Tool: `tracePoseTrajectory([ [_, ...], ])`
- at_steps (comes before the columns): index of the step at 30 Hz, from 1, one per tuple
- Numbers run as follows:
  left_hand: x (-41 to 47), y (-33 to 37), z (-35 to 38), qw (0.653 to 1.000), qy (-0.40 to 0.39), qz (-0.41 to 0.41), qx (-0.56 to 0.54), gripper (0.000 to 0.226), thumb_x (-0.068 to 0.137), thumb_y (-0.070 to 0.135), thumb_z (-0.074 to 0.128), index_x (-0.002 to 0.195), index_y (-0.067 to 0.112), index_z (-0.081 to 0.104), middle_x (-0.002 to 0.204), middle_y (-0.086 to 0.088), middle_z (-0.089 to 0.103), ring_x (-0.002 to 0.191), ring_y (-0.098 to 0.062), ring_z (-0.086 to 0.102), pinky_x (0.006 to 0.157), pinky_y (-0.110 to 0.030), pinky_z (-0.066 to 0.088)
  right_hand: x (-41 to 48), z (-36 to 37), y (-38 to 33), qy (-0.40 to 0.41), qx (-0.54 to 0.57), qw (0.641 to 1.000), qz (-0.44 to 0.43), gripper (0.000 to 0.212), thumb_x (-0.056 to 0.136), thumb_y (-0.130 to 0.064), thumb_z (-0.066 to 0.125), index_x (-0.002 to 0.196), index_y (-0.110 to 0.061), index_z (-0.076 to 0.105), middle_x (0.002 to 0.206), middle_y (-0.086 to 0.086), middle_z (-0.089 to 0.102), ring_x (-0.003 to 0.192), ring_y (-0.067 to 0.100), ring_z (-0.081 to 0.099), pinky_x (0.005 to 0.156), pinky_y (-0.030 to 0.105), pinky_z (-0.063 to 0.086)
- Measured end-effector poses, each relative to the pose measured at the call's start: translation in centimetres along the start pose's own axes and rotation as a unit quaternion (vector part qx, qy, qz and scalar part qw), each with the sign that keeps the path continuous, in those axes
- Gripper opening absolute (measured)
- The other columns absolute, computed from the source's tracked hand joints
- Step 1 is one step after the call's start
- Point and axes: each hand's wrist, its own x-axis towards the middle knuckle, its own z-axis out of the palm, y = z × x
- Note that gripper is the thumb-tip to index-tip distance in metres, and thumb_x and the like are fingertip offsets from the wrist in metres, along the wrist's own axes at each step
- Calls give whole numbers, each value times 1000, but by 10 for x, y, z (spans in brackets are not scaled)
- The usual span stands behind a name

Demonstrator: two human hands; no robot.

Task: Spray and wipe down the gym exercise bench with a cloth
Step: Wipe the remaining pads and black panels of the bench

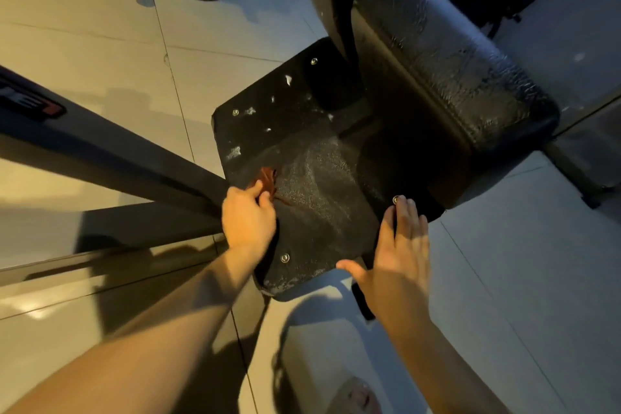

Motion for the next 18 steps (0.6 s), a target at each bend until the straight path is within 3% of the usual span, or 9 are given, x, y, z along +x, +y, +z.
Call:
tracePoseTrajectory([
  [2, -38, 18, 8, 997, -13, 73, -33, 33, 98, 23, 64, 129, 16, 70, 109, -12, 60, 103, -34, 62, 94, -43, 50, 2, 0, 1, 5, -3, 1000, 1, 118, 68, -74, 70, 150, 5, 40, 162, 25, 30, 154, 38, 20, 129, 39, -4],
  [4, -76, 34, 13, 977, -72, 191, -64, 32, 97, 25, 63, 127, 19, 71, 100, -2, 54, 93, -22, 57, 85, -32, 46, 2, 1, 2, 9, -3, 1000, -2, 118, 67, -69, 76, 150, 7, 40, 162, 26, 30, 154, 38, 20, 128, 46, 7],
  [7, -72, 34, 12, 932, -148, 323, -76, 31, 98, 29, 63, 127, 24, 71, 98, 7, 48, 90, -10, 50, 79, -14, 37, 2, 2, 2, 5, -2, 1000, -3, 115, 74, -73, 64, 152, 7, 37, 163, 26, 27, 155, 38, 18, 127, 49, 12],
  [9, -49, 19, 11, 922, -130, 358, -63, 33, 98, 26, 66, 130, 24, 70, 100, 5, 51, 92, -11, 53, 84, -20, 41, 2, 3, 1, -21, -8, 1000, 10, 119, 74, -78, 61, 155, 4, 33, 165, 23, 23, 156, 36, 13, 127, 47, 7],
  [11, -26, 3, 9, 955, -79, 281, -45, 32, 98, 25, 66, 130, 23, 70, 100, 2, 53, 93, -19, 58, 87, -30, 46, 3, 1, -2, -40, -4, 999, 30, 122, 69, -76, 71, 156, 1, 32, 167, 21, 21, 156, 34, 11, 125, 46, 6],
  [14, -4, -14, -1, 997, -30, 73, -19, 34, 100, 30, 62, 133, 24, 69, 113, -7, 64, 106, -30, 64, 95, -38, 49, 8, -7, -7, -61, -13, 997, 44, 122, 66, -77, 74, 154, 0, 38, 165, 22, 26, 155, 37, 19, 123, 47, 10],
  [16, -7, -14, -10, 998, -40, -30, -41, 34, 100, 31, 62, 133, 25, 69, 126, -6, 68, 115, -28, 65, 101, -38, 48, 10, -14, -8, -69, -14, 997, 41, 116, 69, -75, 74, 152, -1, 43, 163, 23, 30, 153, 39, 24, 123, 48, 13],
  [18, -15, -7, -16, 990, -78, -61, -98, 33, 99, 28, 65, 132, 23, 70, 127, -2, 71, 117, -23, 66, 105, -38, 49, 10, -24, -8, -62, 10, 997, 43, 96, 77, -64, 77, 148, -6, 50, 162, 20, 34, 152, 36, 25, 123, 47, 14],
])
